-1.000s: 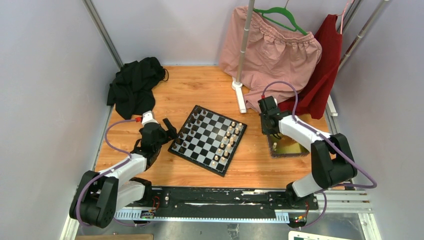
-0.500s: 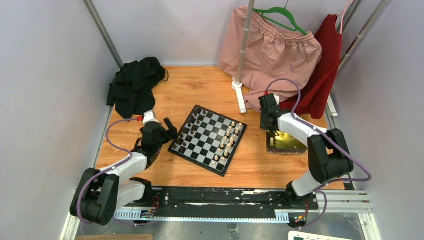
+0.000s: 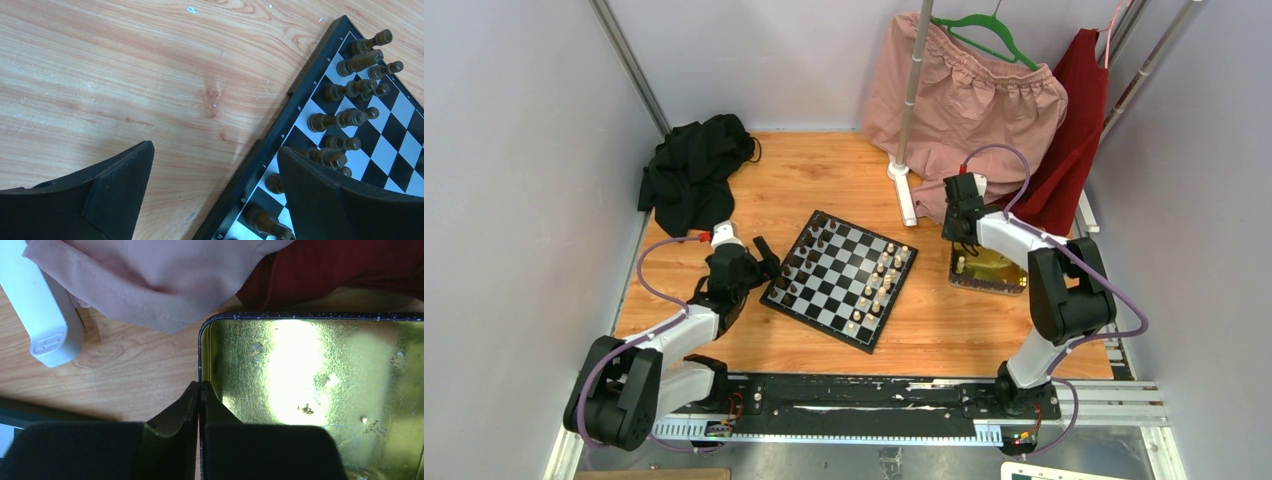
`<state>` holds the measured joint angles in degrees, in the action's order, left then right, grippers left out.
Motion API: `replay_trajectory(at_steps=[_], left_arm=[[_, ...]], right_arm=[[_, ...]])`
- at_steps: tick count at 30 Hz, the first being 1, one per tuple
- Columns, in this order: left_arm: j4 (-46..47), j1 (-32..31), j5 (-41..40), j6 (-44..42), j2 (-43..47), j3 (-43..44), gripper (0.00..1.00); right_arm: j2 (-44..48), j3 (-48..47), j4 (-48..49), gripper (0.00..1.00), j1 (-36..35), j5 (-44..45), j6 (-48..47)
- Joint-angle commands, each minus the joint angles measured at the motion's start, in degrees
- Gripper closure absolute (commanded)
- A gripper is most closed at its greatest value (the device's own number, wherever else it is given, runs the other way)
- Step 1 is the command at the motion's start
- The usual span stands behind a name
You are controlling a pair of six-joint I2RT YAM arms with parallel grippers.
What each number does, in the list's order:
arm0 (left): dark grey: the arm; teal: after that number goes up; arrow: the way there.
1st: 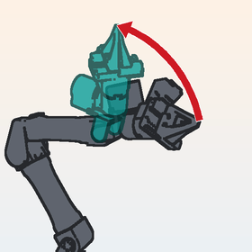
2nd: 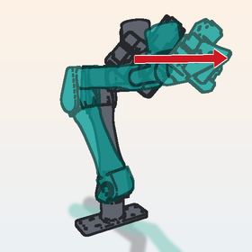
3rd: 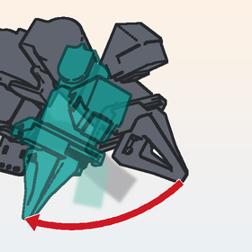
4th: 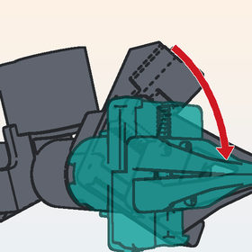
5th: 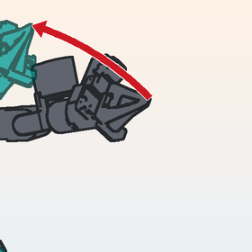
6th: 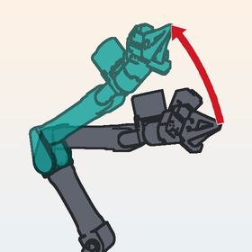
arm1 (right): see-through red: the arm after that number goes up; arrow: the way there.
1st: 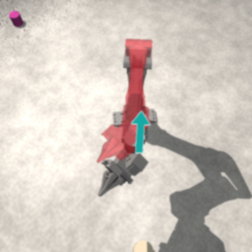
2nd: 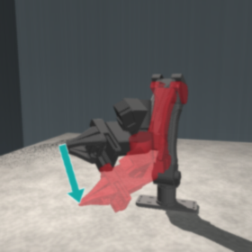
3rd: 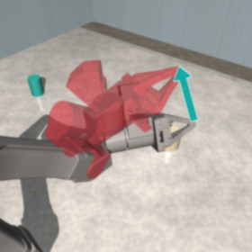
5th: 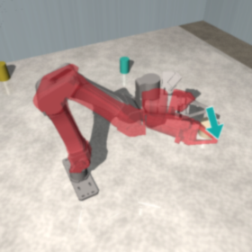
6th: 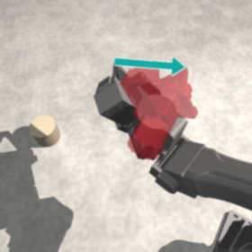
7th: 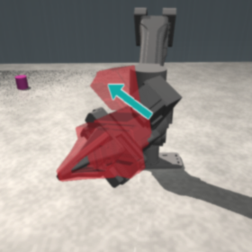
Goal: Set up the chess pieces on the board
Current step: Adjust the storage box at the center of the board.
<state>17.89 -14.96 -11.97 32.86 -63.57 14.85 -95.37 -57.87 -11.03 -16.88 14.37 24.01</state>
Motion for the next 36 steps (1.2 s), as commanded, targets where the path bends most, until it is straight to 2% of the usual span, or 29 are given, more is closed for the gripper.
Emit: replay_trajectory(at_steps=[1, 6, 16, 19, 26, 36], left_arm=[[1.27, -0.68, -0.34, -1.06, 0.00, 1.42, 0.00], [1.27, -0.84, -0.43, -1.14, 0.04, 1.43, 0.00], [1.26, -1.12, -0.78, -1.29, -0.08, 1.58, 0.00], [1.29, -1.12, -0.86, -1.38, 0.02, 1.59, 0.00], [1.27, -1.30, -0.91, -1.47, -0.05, 1.58, 0.00], [1.27, -1.56, -1.04, -1.48, 0.06, 1.56, 0.00]], right_arm=[[-2.32, -1.50, 0.30, 0.96, 0.80, -1.26, 1.50], [-2.94, -2.41, 0.70, 0.94, 0.71, -2.20, 1.87], [-0.20, -1.72, 0.23, 0.63, -0.27, -0.08, 0.26], [1.65, -1.60, -0.28, 0.57, -0.96, 1.10, -0.30], [8.55, 0.88, -1.66, 0.57, -2.09, 3.64, 0.24], [18.28, 10.47, -3.06, 0.59, -2.14, 5.93, 2.15]])
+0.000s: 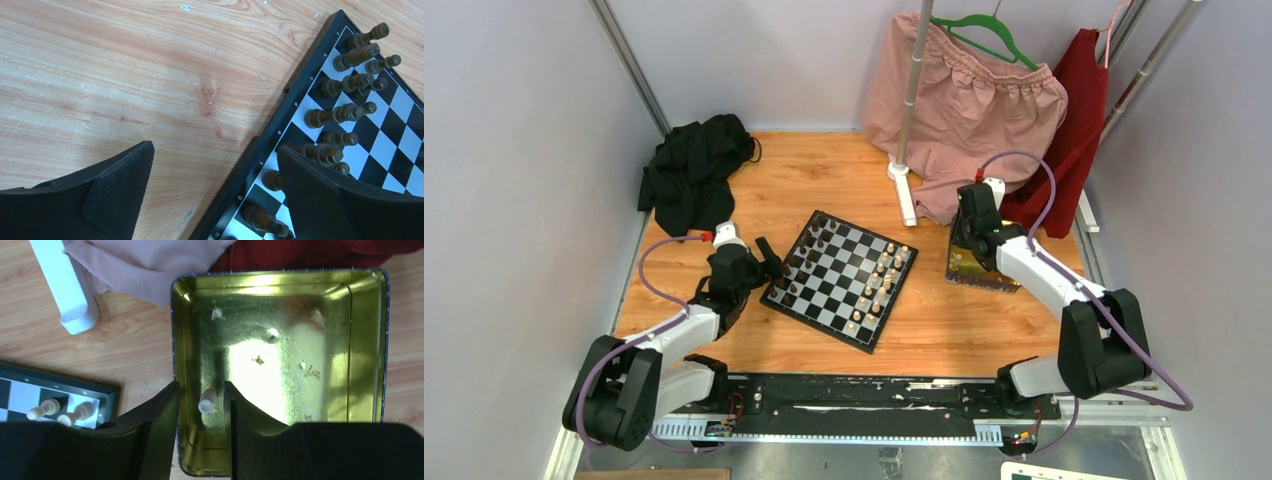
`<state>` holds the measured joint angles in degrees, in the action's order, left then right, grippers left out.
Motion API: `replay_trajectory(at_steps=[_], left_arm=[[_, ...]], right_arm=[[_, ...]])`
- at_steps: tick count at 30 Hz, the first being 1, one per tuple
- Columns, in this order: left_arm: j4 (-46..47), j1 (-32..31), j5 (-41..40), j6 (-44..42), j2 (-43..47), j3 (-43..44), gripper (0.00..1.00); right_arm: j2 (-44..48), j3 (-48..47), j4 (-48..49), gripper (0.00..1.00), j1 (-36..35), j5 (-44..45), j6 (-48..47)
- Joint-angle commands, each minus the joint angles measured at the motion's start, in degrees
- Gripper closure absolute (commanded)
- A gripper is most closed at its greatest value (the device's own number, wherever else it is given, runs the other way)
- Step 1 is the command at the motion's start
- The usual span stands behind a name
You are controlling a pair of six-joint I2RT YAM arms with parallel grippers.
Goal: Set up the chess pieces on the board
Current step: Adjust the storage box at the center of the board, then pick up the chess piece from the storage box.
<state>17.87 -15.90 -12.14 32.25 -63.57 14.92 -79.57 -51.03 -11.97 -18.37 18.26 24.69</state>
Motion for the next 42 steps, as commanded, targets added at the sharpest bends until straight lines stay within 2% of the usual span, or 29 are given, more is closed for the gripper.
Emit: replay_trajectory(at_steps=[1, 10, 42], left_arm=[[1.29, -0.70, -0.93, -0.89, 0.07, 1.52, 0.00], [1.29, -0.88, -1.16, -0.92, -0.06, 1.61, 0.00], [1.29, -2.12, -2.09, -1.63, -1.04, 2.22, 0.00]], right_arm=[[3.08, 4.52, -1.96, 0.59, -0.68, 1.78, 1.62], [4.42, 9.47, 0.28, 0.60, -1.03, -0.63, 1.60], [-1.39, 10.07, 5.63, 0.62, -1.02, -3.67, 1.77]])
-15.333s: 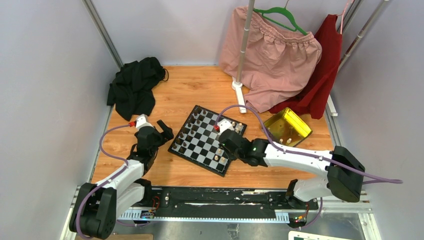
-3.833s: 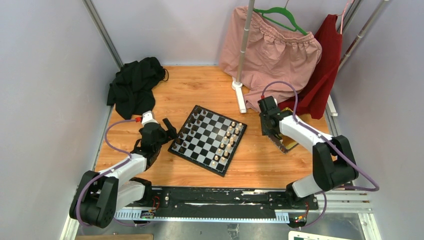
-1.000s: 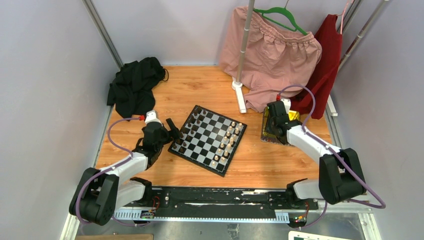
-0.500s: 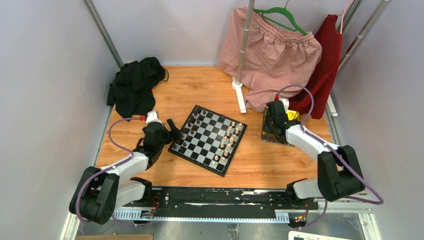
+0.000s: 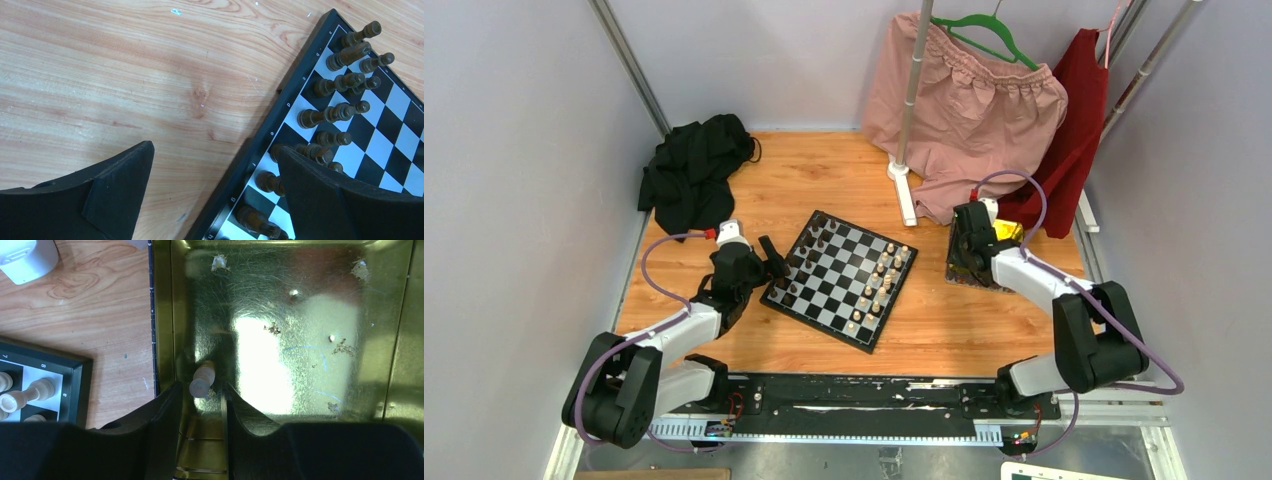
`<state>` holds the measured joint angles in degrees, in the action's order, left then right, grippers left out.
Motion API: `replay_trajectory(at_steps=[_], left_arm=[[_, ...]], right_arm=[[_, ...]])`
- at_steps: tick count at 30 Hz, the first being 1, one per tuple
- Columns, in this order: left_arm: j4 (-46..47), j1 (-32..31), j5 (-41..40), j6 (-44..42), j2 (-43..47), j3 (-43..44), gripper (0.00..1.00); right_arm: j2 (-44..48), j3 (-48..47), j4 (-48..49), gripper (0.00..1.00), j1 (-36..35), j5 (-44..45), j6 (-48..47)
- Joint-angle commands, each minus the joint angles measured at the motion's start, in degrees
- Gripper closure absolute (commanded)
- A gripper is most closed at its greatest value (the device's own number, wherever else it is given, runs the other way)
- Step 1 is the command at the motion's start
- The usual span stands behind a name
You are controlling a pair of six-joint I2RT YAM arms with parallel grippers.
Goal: Set up the chess pieces on the board
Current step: Pick up the chess piece from the storage box.
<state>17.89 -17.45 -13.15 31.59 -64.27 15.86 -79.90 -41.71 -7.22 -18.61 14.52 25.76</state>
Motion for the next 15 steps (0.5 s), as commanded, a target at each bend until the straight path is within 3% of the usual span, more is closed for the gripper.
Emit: replay_trajectory(at_steps=[1, 8, 15], left_arm=[[1.27, -0.56, -1.09, -1.02, -0.28, 1.28, 0.00], [1.27, -0.74, -1.18, -1.10, -0.47, 1.43, 0.00], [1.27, -0.83, -1.34, -1.18, -0.46, 1.44, 0.00]], right_arm=[[-1.25, 0.80, 0.98, 0.63, -0.79, 0.15, 0.75], [-2.09, 0.63, 1.14, 0.74, -0.81, 0.72, 0.47], [-1.07, 0.32, 0.24, 0.95, -0.81, 1.65, -0.04]])
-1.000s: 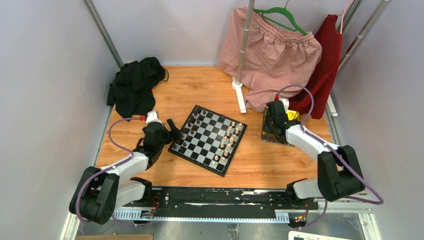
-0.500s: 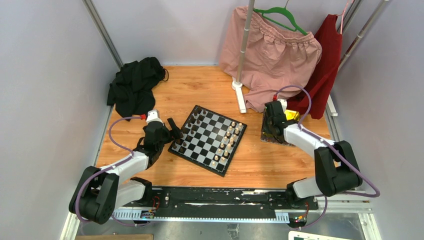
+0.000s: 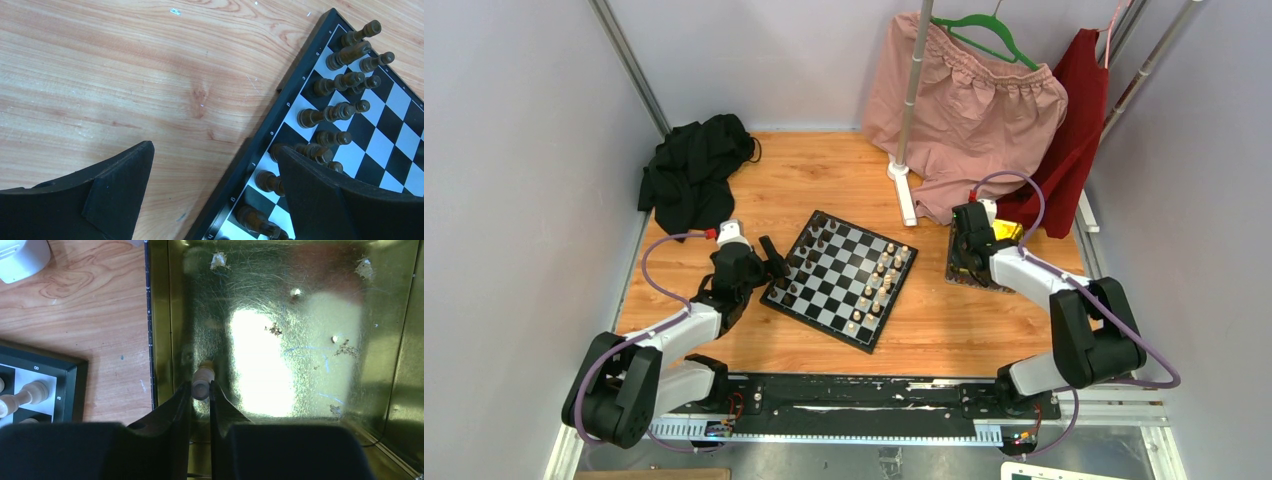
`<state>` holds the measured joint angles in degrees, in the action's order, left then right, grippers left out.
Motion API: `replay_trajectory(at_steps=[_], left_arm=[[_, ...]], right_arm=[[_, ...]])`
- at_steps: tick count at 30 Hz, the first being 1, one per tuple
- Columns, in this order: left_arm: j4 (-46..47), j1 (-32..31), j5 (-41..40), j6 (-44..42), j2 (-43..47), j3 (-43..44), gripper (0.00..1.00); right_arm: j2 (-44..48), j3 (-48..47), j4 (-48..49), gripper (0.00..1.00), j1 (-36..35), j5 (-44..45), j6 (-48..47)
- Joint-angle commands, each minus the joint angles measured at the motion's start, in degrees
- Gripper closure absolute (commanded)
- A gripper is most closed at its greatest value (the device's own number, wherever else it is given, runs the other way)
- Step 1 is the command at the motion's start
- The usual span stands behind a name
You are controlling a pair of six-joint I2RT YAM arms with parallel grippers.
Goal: Set up the chess pieces on the board
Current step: Pick up the chess piece from the storage box.
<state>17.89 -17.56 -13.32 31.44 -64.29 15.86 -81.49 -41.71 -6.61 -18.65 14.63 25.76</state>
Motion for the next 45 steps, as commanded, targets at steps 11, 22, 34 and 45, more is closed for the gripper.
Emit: replay_trajectory(at_steps=[11, 22, 34, 45], left_arm=[[1.20, -0.89, -1.66, -0.86, -0.46, 1.47, 0.00], [1.18, -0.98, -1.84, -0.91, -0.09, 1.33, 0.00], [1.18, -0.98, -1.96, -0.90, -0.27, 1.37, 0.00], [1.18, -1.00, -1.92, -1.01, -0.35, 1.48, 0.00]], right_arm=[[8.41, 2.27, -0.57, 1.00, -0.76, 3.72, 1.06], [9.99, 2.76, -0.59, 1.00, -0.81, 3.40, 1.59], [15.15, -2.90, -6.70, 1.00, -16.78, 5.64, -5.92], [16.23, -7.83, -13.59, 1.00, -39.58, 5.31, -11.95]])
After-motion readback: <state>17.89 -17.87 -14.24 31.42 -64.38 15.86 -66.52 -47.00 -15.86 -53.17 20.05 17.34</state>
